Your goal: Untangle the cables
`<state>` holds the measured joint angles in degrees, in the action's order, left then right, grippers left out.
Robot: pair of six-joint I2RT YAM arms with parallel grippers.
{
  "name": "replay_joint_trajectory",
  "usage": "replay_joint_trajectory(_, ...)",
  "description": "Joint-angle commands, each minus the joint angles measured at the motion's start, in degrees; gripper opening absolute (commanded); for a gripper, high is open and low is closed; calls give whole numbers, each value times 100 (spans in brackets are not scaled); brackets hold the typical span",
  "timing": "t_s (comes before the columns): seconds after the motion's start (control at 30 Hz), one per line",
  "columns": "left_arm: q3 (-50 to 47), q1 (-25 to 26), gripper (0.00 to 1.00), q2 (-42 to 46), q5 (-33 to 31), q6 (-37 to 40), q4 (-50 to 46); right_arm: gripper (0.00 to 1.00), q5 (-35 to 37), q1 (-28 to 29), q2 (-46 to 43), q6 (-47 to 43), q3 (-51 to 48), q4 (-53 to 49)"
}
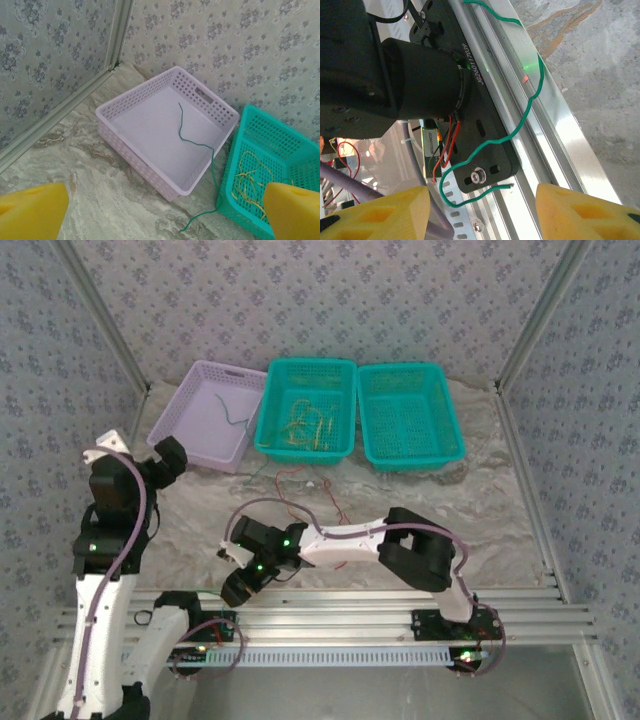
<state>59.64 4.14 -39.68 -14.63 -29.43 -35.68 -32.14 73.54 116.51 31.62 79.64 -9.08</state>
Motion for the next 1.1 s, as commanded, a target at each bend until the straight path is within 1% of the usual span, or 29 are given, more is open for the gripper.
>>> replay_joint_trajectory(0.0,-112,17,100,130,-82,84,168,59,-91,-9,301,114,423,-479)
replay_joint_trajectory(0.17,-259,21,100,196,-125,95,263,59,50,-48,677,208,872,-964)
replay_joint_trajectory(0.5,-364,17,100,215,-144,138,339,59,349,-61,1107,398,1232,-1219)
replay_joint_trajectory(0.53,-376,17,100,216,-136,139,347,59,336,-61,1135,560,1254,-1176)
replay_joint_trajectory(0.63,-407,16,100,224,-145,139,365,59,274,-45,1168,637,1349,-1110)
replay_joint_trajectory(0.73,-435,21,100,242,-131,144,385,59,279,6,1196,609,1476,-1176)
replay_joint_trajectory(0.9,-426,16,99,233,-127,148,362,59,5,16,1260,632,1459,-1332)
replay_joint_trajectory(1.0,-443,17,100,233,-128,140,359,56,-90,70,1273,605,1495,-1403)
replay_joint_trajectory(1.07,-444,4,100,235,-132,122,360,55,-91,133,1336,501,1686,-1618)
